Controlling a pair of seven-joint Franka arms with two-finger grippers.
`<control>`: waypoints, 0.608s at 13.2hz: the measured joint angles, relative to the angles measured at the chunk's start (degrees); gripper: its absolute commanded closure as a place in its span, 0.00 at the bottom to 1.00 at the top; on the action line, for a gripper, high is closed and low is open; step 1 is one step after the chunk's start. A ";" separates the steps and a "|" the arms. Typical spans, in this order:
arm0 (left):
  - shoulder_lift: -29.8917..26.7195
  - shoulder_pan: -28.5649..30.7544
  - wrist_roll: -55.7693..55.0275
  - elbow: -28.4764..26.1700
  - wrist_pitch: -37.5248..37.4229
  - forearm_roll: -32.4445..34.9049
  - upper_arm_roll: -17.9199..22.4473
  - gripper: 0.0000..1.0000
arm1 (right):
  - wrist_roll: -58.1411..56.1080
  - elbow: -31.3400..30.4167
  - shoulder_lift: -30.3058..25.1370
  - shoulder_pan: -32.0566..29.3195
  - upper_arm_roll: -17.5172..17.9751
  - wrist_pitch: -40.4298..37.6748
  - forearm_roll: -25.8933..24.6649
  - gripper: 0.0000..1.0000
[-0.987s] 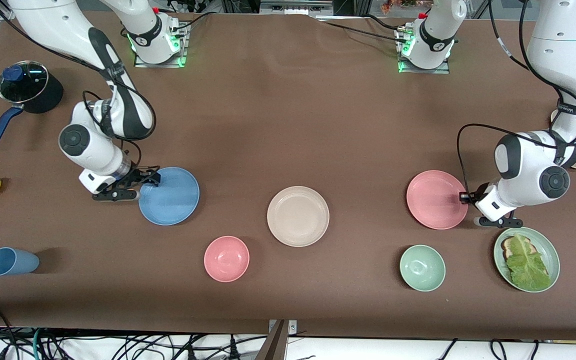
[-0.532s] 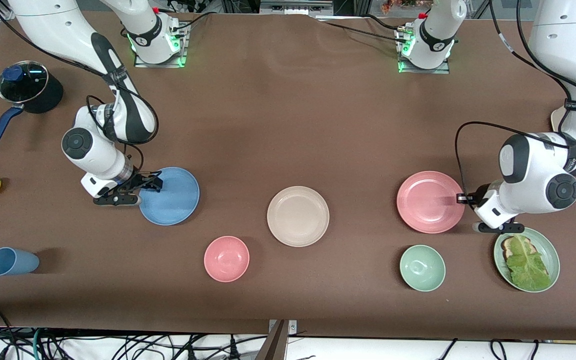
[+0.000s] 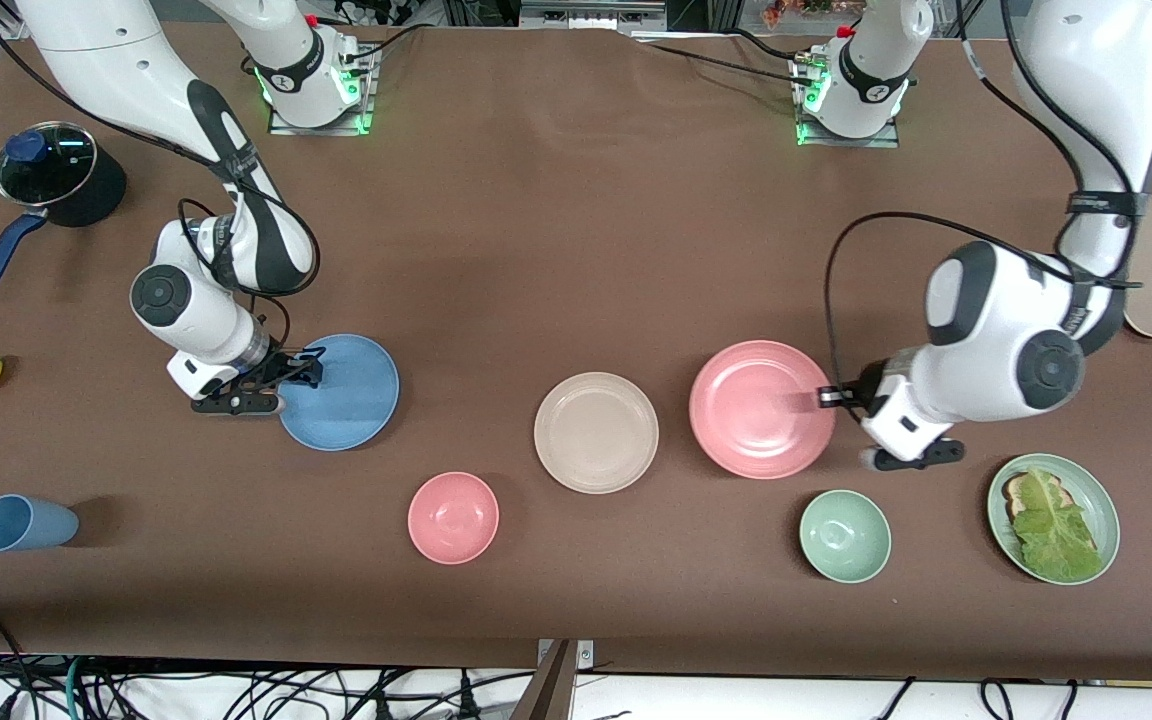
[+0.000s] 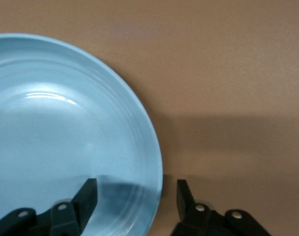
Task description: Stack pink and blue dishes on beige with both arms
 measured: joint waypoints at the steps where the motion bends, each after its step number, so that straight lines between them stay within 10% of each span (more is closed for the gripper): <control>1: 0.53 -2.54 -2.58 0.46 1.07 -0.37 -0.23 1.00 | -0.12 0.08 0.00 -0.14 -0.02 0.00 0.00 0.62; 5: 6.25 -12.70 -12.23 2.53 12.14 -0.77 -0.19 1.00 | -0.65 0.17 0.05 -0.94 -0.06 0.00 0.00 1.00; 8: 10.87 -17.88 -16.36 4.17 18.59 -0.77 1.54 1.00 | -0.68 0.86 -0.15 -0.93 0.01 -0.01 0.16 1.00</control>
